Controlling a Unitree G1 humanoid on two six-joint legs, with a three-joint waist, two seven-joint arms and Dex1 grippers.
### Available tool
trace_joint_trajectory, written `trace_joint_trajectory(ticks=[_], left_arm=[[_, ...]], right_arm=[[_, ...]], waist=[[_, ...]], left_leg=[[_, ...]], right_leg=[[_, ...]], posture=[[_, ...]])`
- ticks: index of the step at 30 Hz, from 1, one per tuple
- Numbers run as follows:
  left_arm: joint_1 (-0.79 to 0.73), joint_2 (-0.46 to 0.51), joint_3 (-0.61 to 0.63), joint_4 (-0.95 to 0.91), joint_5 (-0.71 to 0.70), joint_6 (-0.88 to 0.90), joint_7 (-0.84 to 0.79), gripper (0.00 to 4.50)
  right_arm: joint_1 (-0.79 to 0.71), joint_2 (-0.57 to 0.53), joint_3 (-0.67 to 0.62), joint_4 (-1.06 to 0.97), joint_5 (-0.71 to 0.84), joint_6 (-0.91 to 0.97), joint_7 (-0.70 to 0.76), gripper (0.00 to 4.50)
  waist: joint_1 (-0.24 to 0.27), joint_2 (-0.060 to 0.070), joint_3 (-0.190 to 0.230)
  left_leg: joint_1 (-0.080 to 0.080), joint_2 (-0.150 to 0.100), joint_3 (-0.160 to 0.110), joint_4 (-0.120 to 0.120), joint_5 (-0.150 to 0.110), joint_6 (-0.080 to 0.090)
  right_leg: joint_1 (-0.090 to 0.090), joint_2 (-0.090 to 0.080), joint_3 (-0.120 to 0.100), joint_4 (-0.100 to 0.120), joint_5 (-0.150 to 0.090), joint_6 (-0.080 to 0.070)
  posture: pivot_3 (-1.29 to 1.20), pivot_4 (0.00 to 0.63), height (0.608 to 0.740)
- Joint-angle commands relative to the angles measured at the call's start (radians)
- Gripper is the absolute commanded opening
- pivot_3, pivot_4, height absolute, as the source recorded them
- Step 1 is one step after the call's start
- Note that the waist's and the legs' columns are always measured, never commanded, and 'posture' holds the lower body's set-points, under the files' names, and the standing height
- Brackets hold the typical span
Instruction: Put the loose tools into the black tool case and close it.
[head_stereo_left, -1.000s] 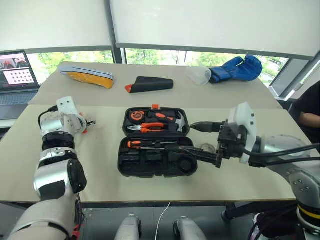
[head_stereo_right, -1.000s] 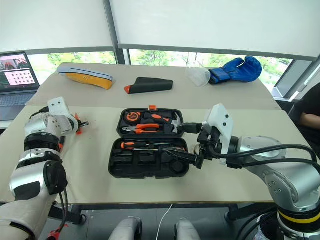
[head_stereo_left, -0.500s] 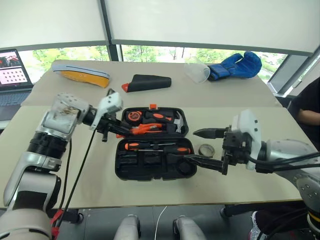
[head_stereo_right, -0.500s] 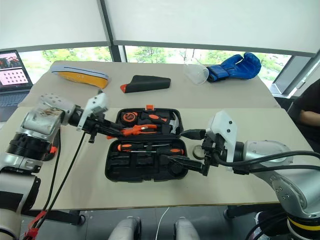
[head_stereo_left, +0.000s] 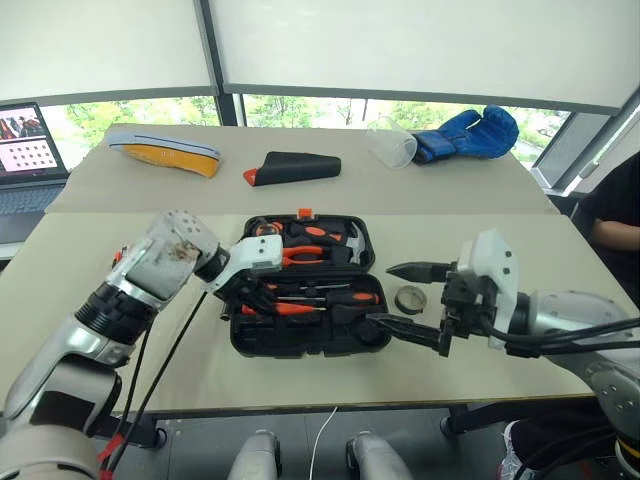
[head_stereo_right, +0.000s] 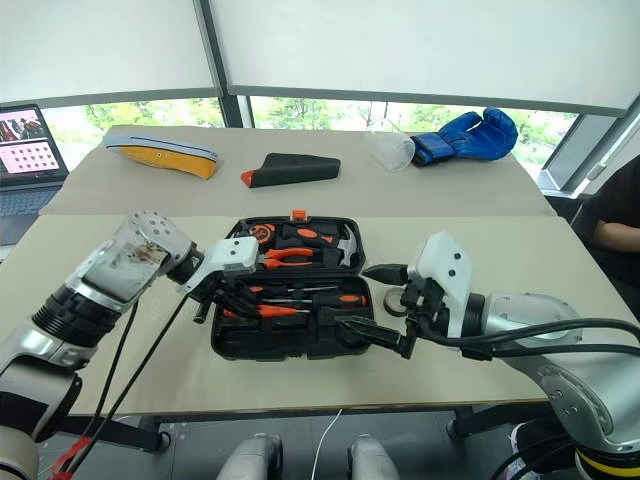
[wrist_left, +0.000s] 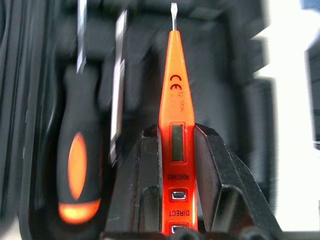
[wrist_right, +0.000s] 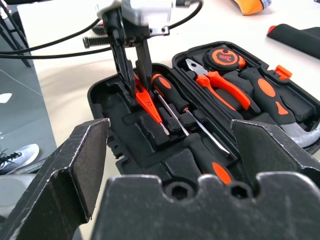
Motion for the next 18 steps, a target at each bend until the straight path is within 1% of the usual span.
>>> trace_joint_trajectory(ticks=[1, 4, 10, 14, 16, 17, 18], left_arm=[[0.002, -0.001, 0.038, -0.014, -0.038, 0.051, -0.002, 0.45], [0.024, 0.021, 0.027, -0.036, -0.036, 0.033, -0.008, 0.45], [0.024, 0.003, 0.013, 0.017, -0.009, -0.086, 0.009, 0.45], [0.017, -0.002, 0.017, 0.052, 0.000, -0.119, 0.006, 0.45], [0.014, -0.004, 0.031, 0.057, -0.012, -0.122, 0.000, 1.45], [0.013, 0.001, 0.039, 0.050, -0.024, -0.119, -0.012, 1.60], [0.015, 0.008, 0.051, 0.039, -0.041, -0.128, -0.030, 1.96]], right_arm=[[-0.003, 0.005, -0.011, -0.030, 0.000, -0.035, -0.013, 4.50], [-0.002, 0.008, -0.011, -0.025, -0.004, -0.037, -0.015, 4.50], [-0.008, 0.011, 0.001, -0.019, -0.011, -0.043, -0.018, 4.50], [-0.009, 0.013, 0.006, -0.019, -0.012, -0.044, -0.020, 4.50], [-0.005, 0.014, 0.007, -0.021, -0.014, -0.044, -0.020, 4.50], [-0.003, 0.015, 0.008, -0.022, -0.014, -0.044, -0.020, 4.50], [-0.001, 0.016, 0.008, -0.022, -0.011, -0.043, -0.021, 4.50]], waist=[[0.000, 0.000, 0.000], [0.000, 0.000, 0.000], [0.001, 0.000, 0.000], [0.001, 0.000, 0.000], [0.001, 0.000, 0.000], [0.001, 0.000, 0.000], [0.001, 0.000, 0.000]], left_leg=[[0.000, 0.000, 0.000, 0.000, 0.000, 0.000], [-0.001, 0.000, 0.000, 0.000, 0.000, 0.000], [0.000, 0.000, 0.000, 0.000, 0.000, 0.000], [0.000, 0.000, 0.000, 0.000, 0.000, 0.000], [0.000, 0.000, 0.000, 0.000, 0.000, 0.000], [0.000, 0.000, 0.000, 0.000, 0.000, 0.000], [0.000, 0.000, 0.000, 0.000, 0.000, 0.000]], right_leg=[[0.000, 0.000, 0.000, 0.000, 0.000, 0.000], [0.000, 0.000, 0.000, 0.000, 0.000, 0.000], [0.000, 0.000, 0.000, 0.000, 0.000, 0.000], [0.001, 0.000, 0.000, 0.000, 0.000, 0.000], [0.001, 0.000, 0.000, 0.000, 0.000, 0.000], [0.000, 0.000, 0.000, 0.000, 0.000, 0.000], [0.000, 0.000, 0.000, 0.000, 0.000, 0.000]], posture=[[0.00, 0.150, 0.740], [0.00, 0.150, 0.740], [0.00, 0.150, 0.740], [0.00, 0.150, 0.740], [0.00, 0.150, 0.740], [0.00, 0.150, 0.740], [0.00, 0.150, 0.740]])
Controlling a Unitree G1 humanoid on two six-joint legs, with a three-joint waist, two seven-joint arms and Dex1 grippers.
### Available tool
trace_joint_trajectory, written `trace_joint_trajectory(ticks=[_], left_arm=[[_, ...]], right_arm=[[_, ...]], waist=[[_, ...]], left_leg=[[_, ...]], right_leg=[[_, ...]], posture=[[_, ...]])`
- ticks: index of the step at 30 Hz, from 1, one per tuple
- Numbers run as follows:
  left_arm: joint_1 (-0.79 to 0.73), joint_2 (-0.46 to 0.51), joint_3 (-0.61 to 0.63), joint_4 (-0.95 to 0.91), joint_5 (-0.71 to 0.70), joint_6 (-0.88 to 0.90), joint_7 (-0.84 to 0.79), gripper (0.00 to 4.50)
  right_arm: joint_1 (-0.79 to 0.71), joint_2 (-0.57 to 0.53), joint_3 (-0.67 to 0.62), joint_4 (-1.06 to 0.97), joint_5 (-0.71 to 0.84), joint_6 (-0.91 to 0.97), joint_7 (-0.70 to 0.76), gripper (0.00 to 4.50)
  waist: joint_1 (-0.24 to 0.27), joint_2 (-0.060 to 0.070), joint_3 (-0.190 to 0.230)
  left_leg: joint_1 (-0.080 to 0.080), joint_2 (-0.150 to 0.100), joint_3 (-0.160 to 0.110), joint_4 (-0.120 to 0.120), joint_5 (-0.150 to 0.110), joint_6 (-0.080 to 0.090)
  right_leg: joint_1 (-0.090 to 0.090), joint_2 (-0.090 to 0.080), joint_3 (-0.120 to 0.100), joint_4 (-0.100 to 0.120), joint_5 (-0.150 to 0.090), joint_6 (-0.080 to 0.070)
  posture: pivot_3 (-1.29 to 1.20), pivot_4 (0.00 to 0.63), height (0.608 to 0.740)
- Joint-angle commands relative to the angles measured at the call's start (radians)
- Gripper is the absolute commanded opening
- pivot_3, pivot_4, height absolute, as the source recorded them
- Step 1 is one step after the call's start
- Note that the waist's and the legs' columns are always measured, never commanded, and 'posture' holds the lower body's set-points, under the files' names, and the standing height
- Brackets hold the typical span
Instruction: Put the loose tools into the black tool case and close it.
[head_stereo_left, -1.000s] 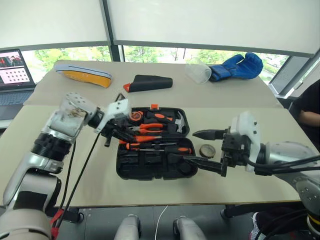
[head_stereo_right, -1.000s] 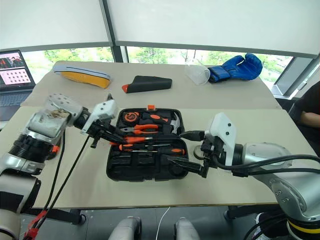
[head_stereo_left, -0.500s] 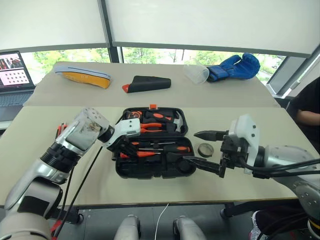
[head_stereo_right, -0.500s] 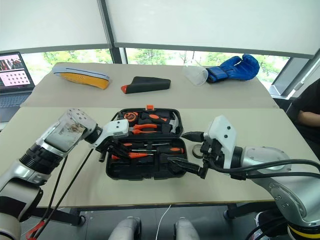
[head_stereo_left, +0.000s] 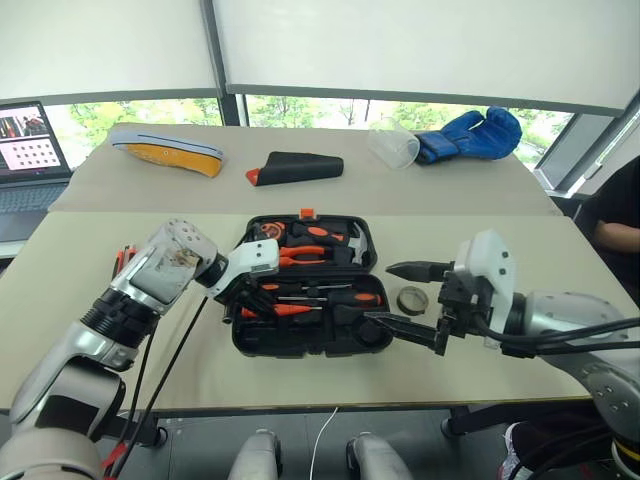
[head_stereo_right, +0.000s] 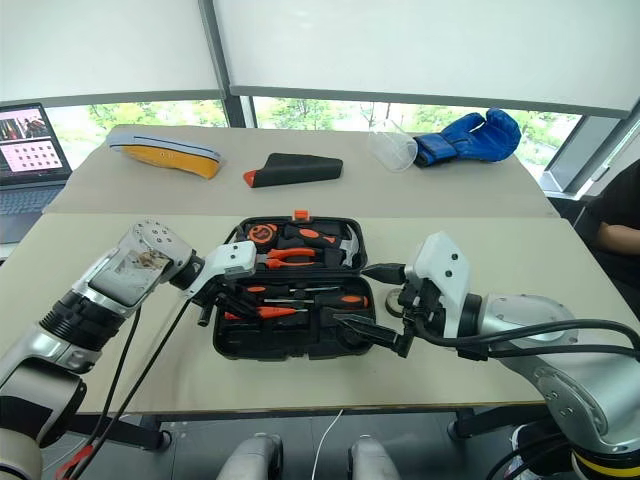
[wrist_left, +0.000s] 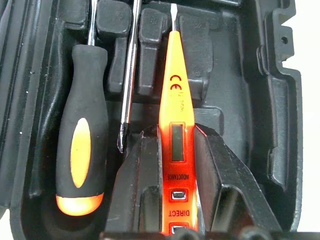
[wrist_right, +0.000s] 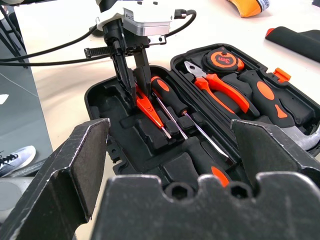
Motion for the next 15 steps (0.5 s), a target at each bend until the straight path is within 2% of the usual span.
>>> trace_joint_trajectory(ticks=[1, 6, 8, 11, 12, 15], left_arm=[[-0.002, 0.019, 0.053, -0.039, -0.042, -0.030, -0.047, 2.37], [0.033, 0.061, 0.142, -0.109, -0.135, 0.005, -0.085, 4.08], [0.055, 0.056, 0.194, -0.110, -0.166, 0.018, -0.052, 4.08], [0.084, 0.007, 0.291, -0.082, -0.217, 0.037, 0.034, 3.50], [0.091, -0.019, 0.324, -0.065, -0.232, 0.057, 0.078, 3.02], [0.109, -0.080, 0.388, -0.023, -0.260, 0.113, 0.182, 1.97]], right_arm=[[-0.001, 0.007, -0.015, -0.023, 0.005, -0.031, -0.009, 4.50], [0.017, 0.015, -0.022, -0.031, 0.017, -0.028, -0.011, 4.50], [0.028, 0.014, -0.028, -0.035, 0.020, -0.029, -0.009, 4.50], [0.040, 0.011, -0.033, -0.035, 0.019, -0.033, -0.003, 4.50], [0.043, 0.010, -0.033, -0.034, 0.018, -0.034, -0.001, 4.50], [0.048, 0.011, -0.027, -0.034, 0.012, -0.039, 0.000, 4.50]], waist=[[0.000, 0.000, 0.000], [-0.001, 0.000, 0.000], [-0.001, 0.000, 0.000], [-0.001, 0.000, 0.000], [0.001, 0.000, 0.000], [0.003, 0.000, 0.000]], left_leg=[[0.000, 0.000, 0.000, 0.000, 0.000, 0.000], [0.000, 0.000, 0.000, 0.000, 0.000, 0.000], [0.000, 0.000, 0.000, 0.000, 0.000, 0.000], [0.001, 0.000, 0.000, 0.000, 0.000, 0.000], [0.001, 0.000, 0.000, 0.000, 0.000, 0.000], [0.001, 0.000, 0.000, 0.002, 0.000, 0.001]], right_leg=[[0.000, 0.000, 0.000, 0.000, 0.000, 0.000], [0.000, 0.000, 0.000, 0.000, 0.000, 0.000], [0.000, 0.000, 0.000, 0.000, 0.000, 0.000], [0.001, 0.000, 0.000, 0.000, 0.000, 0.000], [0.001, 0.000, 0.000, 0.000, 0.000, 0.000], [0.001, 0.000, 0.000, 0.001, 0.001, 0.001]], posture=[[0.00, 0.150, 0.740], [0.00, 0.150, 0.740], [0.00, 0.150, 0.740], [0.00, 0.150, 0.740], [0.00, 0.150, 0.740], [0.00, 0.150, 0.740]])
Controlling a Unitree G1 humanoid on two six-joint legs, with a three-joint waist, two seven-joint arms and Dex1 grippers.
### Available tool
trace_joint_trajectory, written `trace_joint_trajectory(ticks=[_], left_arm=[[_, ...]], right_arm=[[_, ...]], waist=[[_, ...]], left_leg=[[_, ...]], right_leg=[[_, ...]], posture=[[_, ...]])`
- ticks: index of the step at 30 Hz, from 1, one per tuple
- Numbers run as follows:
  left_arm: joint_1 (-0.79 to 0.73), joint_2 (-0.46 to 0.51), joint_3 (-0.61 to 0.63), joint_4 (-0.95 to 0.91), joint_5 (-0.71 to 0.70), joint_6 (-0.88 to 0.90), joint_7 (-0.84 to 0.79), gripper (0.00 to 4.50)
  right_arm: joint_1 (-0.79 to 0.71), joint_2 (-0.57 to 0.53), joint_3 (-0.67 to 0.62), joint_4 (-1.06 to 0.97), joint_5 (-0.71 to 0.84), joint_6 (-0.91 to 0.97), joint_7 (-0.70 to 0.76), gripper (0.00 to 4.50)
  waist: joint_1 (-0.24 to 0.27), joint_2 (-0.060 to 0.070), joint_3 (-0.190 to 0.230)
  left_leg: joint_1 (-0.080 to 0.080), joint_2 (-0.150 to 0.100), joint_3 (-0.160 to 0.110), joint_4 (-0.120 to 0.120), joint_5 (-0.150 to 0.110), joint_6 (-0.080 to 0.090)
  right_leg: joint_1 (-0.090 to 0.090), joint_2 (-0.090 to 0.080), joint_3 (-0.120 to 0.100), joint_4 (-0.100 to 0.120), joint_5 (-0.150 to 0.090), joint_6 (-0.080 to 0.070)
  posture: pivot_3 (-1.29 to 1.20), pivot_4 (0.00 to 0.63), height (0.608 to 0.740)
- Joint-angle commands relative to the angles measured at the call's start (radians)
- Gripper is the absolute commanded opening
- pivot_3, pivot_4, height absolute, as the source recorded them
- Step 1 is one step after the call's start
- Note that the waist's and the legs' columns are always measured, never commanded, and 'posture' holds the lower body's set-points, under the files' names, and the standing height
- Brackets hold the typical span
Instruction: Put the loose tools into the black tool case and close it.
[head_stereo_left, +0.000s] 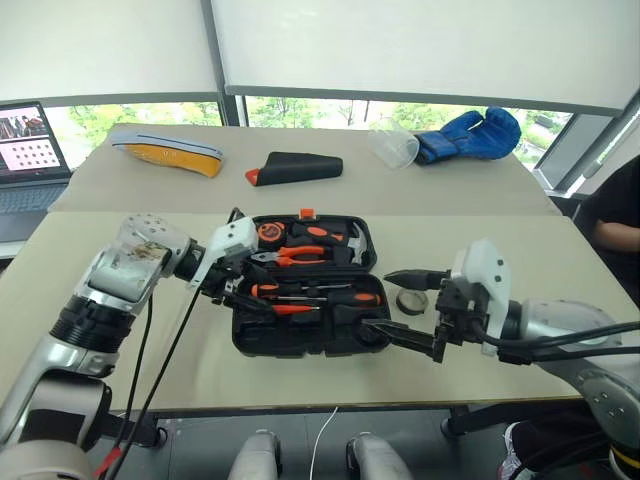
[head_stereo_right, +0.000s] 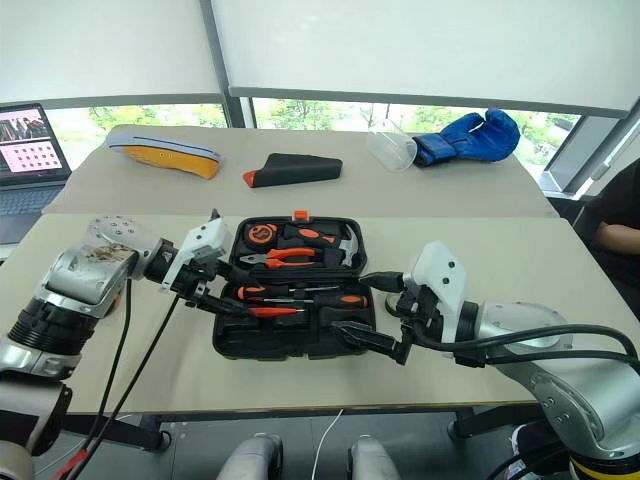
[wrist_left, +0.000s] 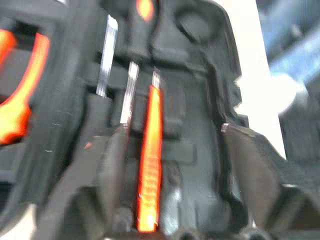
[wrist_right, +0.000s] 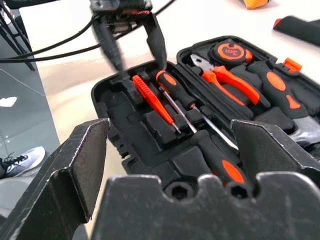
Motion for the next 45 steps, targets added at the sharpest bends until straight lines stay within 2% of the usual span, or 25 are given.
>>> trace_joint_trajectory(ticks=[1, 2, 3, 5, 6, 12, 17, 20, 29, 38, 45], left_arm=[[0.014, -0.051, 0.085, 0.035, -0.039, 0.045, 0.121, 1.60], [0.029, -0.061, 0.090, 0.042, -0.038, 0.033, 0.138, 1.35], [0.047, -0.072, 0.094, 0.042, -0.041, 0.023, 0.151, 0.85], [0.069, -0.085, 0.098, 0.034, -0.047, 0.016, 0.163, 0.20], [0.076, -0.088, 0.097, 0.028, -0.051, 0.018, 0.165, 0.06], [0.133, -0.064, 0.010, -0.056, -0.032, 0.031, 0.138, 0.06], [0.131, -0.064, 0.006, -0.039, -0.039, 0.013, 0.151, 0.06], [0.168, -0.045, -0.020, -0.046, 0.000, -0.047, 0.157, 0.06], [0.238, 0.004, -0.019, -0.089, -0.015, -0.056, 0.134, 0.06], [0.128, -0.045, 0.054, -0.044, -0.094, -0.008, 0.152, 0.06], [0.140, -0.060, 0.049, -0.058, -0.095, -0.034, 0.157, 0.06]], right_arm=[[-0.002, -0.004, -0.023, -0.029, 0.003, -0.038, 0.000, 4.50], [-0.004, -0.005, -0.019, -0.028, 0.001, -0.039, 0.002, 4.50], [-0.006, -0.007, -0.016, -0.027, 0.000, -0.040, 0.004, 4.50], [-0.007, -0.009, -0.014, -0.025, 0.000, -0.042, 0.008, 4.50], [-0.007, -0.011, -0.014, -0.024, -0.001, -0.042, 0.010, 4.50], [-0.025, -0.002, 0.006, -0.018, -0.006, -0.043, 0.009, 4.50], [-0.026, 0.012, 0.020, -0.025, -0.006, -0.043, -0.002, 4.50], [-0.021, 0.016, 0.029, -0.026, -0.015, -0.048, -0.004, 4.50], [-0.014, 0.013, 0.029, -0.032, -0.018, -0.049, -0.002, 4.50], [-0.014, 0.016, 0.036, -0.024, -0.028, -0.051, 0.004, 4.50], [-0.018, 0.017, 0.036, -0.018, -0.035, -0.051, 0.008, 4.50]], waist=[[-0.002, 0.000, 0.000], [-0.002, 0.000, 0.000], [-0.002, 0.000, 0.000], [-0.005, 0.000, 0.000], [-0.006, 0.000, 0.000], [-0.004, 0.000, 0.000], [-0.002, 0.000, 0.000], [-0.003, 0.000, 0.000], [-0.006, 0.001, -0.001], [0.000, 0.001, 0.000], [-0.008, 0.001, 0.000]], left_leg=[[0.000, 0.000, 0.000, 0.000, 0.000, 0.000], [0.000, 0.000, 0.000, 0.001, 0.000, 0.000], [0.000, 0.000, 0.000, 0.001, 0.000, 0.000], [0.000, 0.000, 0.000, 0.001, 0.000, 0.000], [0.000, 0.000, 0.000, 0.001, 0.000, 0.000], [0.000, 0.000, 0.001, 0.000, 0.000, 0.000], [0.000, 0.000, 0.000, 0.001, 0.000, 0.000], [0.000, 0.000, 0.000, 0.001, 0.000, 0.000], [0.001, 0.000, 0.001, 0.000, 0.000, 0.000], [0.001, 0.000, 0.001, 0.000, 0.001, 0.001], [0.001, 0.000, 0.001, 0.000, 0.001, 0.001]], right_leg=[[0.000, 0.000, 0.000, 0.000, 0.000, 0.000], [0.000, 0.000, 0.000, 0.000, 0.001, 0.001], [0.000, 0.000, 0.000, 0.000, 0.001, 0.001], [0.000, 0.000, 0.001, 0.000, 0.001, 0.000], [0.000, 0.000, 0.001, 0.000, 0.001, 0.000], [0.000, 0.000, 0.001, 0.000, 0.001, 0.000], [0.000, 0.000, 0.001, 0.000, 0.002, -0.001], [0.000, 0.000, 0.001, 0.000, 0.002, -0.001], [0.000, 0.000, 0.001, -0.001, 0.002, -0.001], [0.000, 0.000, 0.001, -0.001, 0.004, -0.001], [0.000, 0.000, 0.001, -0.001, 0.004, -0.001]], posture=[[0.00, 0.150, 0.740], [0.00, 0.150, 0.740], [0.00, 0.150, 0.740], [0.00, 0.150, 0.740], [0.00, 0.150, 0.740], [0.00, 0.150, 0.740], [0.00, 0.150, 0.740], [0.00, 0.150, 0.740], [0.00, 0.150, 0.740], [0.00, 0.150, 0.740], [0.00, 0.150, 0.740]])
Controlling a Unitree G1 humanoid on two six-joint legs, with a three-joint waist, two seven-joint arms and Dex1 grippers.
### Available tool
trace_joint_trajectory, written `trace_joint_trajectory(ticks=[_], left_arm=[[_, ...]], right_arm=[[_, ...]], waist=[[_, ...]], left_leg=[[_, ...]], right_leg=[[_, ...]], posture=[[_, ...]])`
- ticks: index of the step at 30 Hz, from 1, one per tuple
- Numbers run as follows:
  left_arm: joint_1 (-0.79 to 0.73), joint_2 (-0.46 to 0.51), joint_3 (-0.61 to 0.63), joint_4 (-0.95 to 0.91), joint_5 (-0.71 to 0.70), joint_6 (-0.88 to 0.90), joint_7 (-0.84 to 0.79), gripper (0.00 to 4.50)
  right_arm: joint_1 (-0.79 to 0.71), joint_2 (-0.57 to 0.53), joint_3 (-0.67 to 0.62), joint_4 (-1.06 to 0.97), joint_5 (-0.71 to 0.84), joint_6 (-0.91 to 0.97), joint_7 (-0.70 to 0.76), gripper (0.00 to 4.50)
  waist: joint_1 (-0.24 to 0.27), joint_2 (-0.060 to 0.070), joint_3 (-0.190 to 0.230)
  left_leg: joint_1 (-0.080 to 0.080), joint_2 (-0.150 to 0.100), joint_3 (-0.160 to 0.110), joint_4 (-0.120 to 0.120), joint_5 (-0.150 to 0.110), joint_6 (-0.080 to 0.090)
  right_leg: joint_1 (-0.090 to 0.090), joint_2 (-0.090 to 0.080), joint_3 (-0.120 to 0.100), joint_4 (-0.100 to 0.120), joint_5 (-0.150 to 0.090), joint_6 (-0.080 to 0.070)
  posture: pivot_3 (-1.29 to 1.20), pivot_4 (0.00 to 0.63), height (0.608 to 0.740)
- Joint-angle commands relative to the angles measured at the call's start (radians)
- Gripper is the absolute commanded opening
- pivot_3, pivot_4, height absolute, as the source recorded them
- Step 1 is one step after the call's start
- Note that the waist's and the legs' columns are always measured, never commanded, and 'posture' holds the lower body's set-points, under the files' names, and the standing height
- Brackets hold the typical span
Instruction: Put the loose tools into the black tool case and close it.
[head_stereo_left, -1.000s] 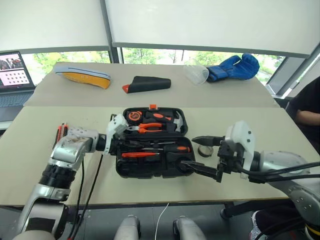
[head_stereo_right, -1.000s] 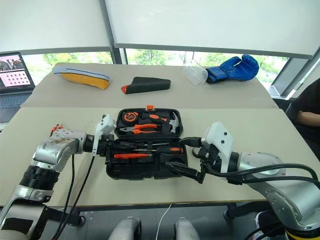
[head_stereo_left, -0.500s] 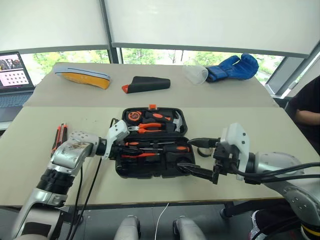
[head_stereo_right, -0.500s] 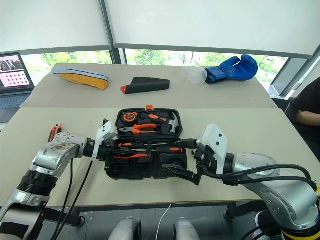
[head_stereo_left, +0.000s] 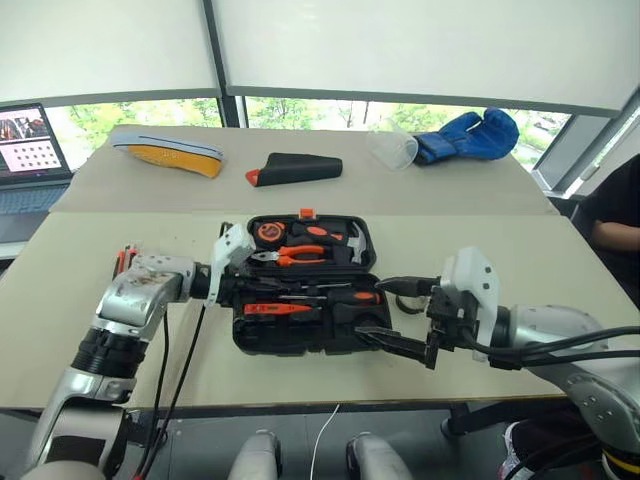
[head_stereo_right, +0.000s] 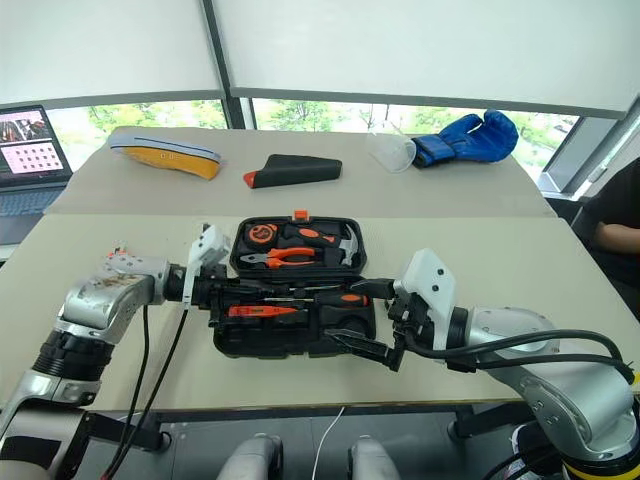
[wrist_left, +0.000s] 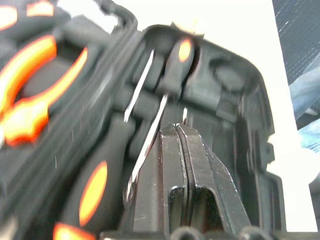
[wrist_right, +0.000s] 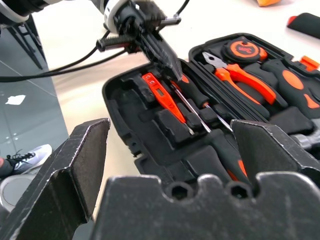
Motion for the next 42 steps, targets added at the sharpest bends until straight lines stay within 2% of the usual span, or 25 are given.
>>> trace_joint_trajectory(ticks=[1, 5, 8, 11, 16, 25, 30, 31, 32, 37, 39, 40, 42], left_arm=[[0.023, 0.007, -0.002, -0.024, 0.007, -0.030, 0.006, 0.06], [0.073, 0.010, -0.016, -0.042, 0.032, -0.077, 0.017, 0.06], [0.110, 0.012, -0.044, -0.032, 0.090, -0.174, 0.027, 0.06], [0.132, 0.003, -0.085, 0.029, 0.192, -0.342, 0.069, 0.06], [0.153, -0.009, -0.091, 0.068, 0.221, -0.422, 0.084, 0.06], [0.191, -0.004, -0.042, -0.007, 0.129, -0.364, 0.053, 0.06], [0.197, 0.021, 0.119, -0.076, 0.001, -0.182, 0.133, 0.06], [0.224, 0.037, 0.175, -0.099, -0.019, -0.149, 0.164, 0.56], [0.254, 0.050, 0.222, -0.122, -0.033, -0.124, 0.192, 0.78], [0.489, 0.045, 0.490, -0.281, -0.092, -0.044, 0.359, 2.68], [0.566, 0.028, 0.578, -0.346, -0.119, -0.016, 0.416, 3.40], [0.633, 0.005, 0.663, -0.389, -0.130, -0.003, 0.460, 3.85], [0.749, -0.039, 0.791, -0.444, -0.133, 0.003, 0.528, 4.45]], right_arm=[[-0.011, -0.001, -0.015, -0.016, 0.000, -0.036, 0.007, 4.50], [-0.015, -0.004, -0.013, -0.008, -0.008, -0.040, 0.017, 4.50], [-0.034, -0.006, -0.009, 0.009, -0.012, -0.040, 0.027, 4.50], [-0.051, -0.005, -0.006, 0.024, -0.015, -0.039, 0.033, 4.50], [-0.049, -0.003, -0.011, 0.017, -0.005, -0.032, 0.030, 4.50], [-0.043, -0.005, -0.014, 0.010, 0.003, -0.028, 0.021, 4.50], [-0.083, 0.009, 0.013, 0.063, -0.014, -0.049, 0.043, 4.50], [-0.104, 0.015, 0.025, 0.083, -0.007, -0.049, 0.063, 4.50], [-0.122, 0.018, 0.036, 0.100, 0.004, -0.049, 0.088, 4.50], [-0.221, 0.033, 0.082, 0.173, 0.015, -0.068, 0.198, 4.50], [-0.246, 0.041, 0.100, 0.204, 0.000, -0.079, 0.229, 4.50], [-0.264, 0.045, 0.121, 0.230, -0.017, -0.093, 0.258, 4.50], [-0.293, 0.054, 0.161, 0.278, -0.050, -0.126, 0.308, 4.50]], waist=[[0.000, 0.000, 0.000], [0.002, 0.000, 0.000], [0.004, 0.000, 0.000], [0.006, 0.000, 0.000], [0.006, 0.000, 0.000], [0.004, 0.002, -0.001], [0.001, 0.002, -0.001], [-0.003, 0.002, -0.001], [-0.011, 0.002, -0.001], [-0.030, 0.002, -0.001], [-0.024, 0.001, 0.000], [-0.020, 0.001, 0.000], [-0.019, 0.000, 0.000]], left_leg=[[0.000, 0.000, 0.000, 0.000, 0.000, 0.000], [0.000, 0.000, 0.000, 0.000, 0.000, 0.000], [0.000, 0.000, 0.000, 0.000, 0.000, 0.000], [0.000, 0.000, 0.000, 0.000, 0.000, 0.000], [0.001, 0.000, 0.001, 0.000, 0.000, 0.000], [0.002, 0.000, 0.001, 0.000, 0.000, 0.001], [0.001, 0.001, 0.001, 0.000, 0.000, 0.001], [0.001, 0.001, 0.001, 0.000, 0.000, 0.001], [0.001, 0.001, 0.001, 0.000, 0.000, 0.001], [0.002, 0.002, 0.001, -0.003, 0.000, 0.001], [0.002, 0.002, 0.001, -0.003, 0.000, 0.001], [0.002, 0.002, 0.001, -0.003, 0.000, 0.001], [0.002, 0.002, 0.002, -0.003, 0.000, 0.000]], right_leg=[[0.000, 0.000, 0.000, 0.000, 0.000, 0.000], [0.000, 0.000, 0.000, 0.000, 0.000, 0.000], [0.000, 0.000, 0.000, 0.000, 0.000, 0.000], [0.000, 0.000, 0.000, 0.000, 0.001, -0.001], [0.001, -0.001, 0.000, 0.000, 0.001, -0.003], [0.001, -0.001, 0.000, 0.000, 0.002, -0.001], [0.000, -0.001, 0.000, 0.000, 0.002, -0.001], [0.000, 0.000, 0.000, 0.000, 0.002, -0.001], [0.000, 0.000, 0.000, 0.000, 0.002, -0.001], [-0.001, 0.000, 0.000, -0.001, 0.002, -0.002], [0.000, -0.001, 0.000, -0.001, 0.001, -0.002], [-0.001, -0.001, 0.000, -0.001, 0.001, -0.002], [0.000, -0.002, -0.001, -0.002, 0.001, -0.002]], posture=[[0.00, 0.150, 0.740], [0.00, 0.150, 0.740], [0.00, 0.150, 0.740], [0.00, 0.150, 0.740], [0.00, 0.150, 0.740], [0.00, 0.150, 0.740], [0.00, 0.150, 0.740], [0.00, 0.150, 0.740], [0.00, 0.150, 0.740], [0.00, 0.150, 0.740], [0.00, 0.150, 0.740], [0.00, 0.150, 0.740], [0.00, 0.150, 0.740]])
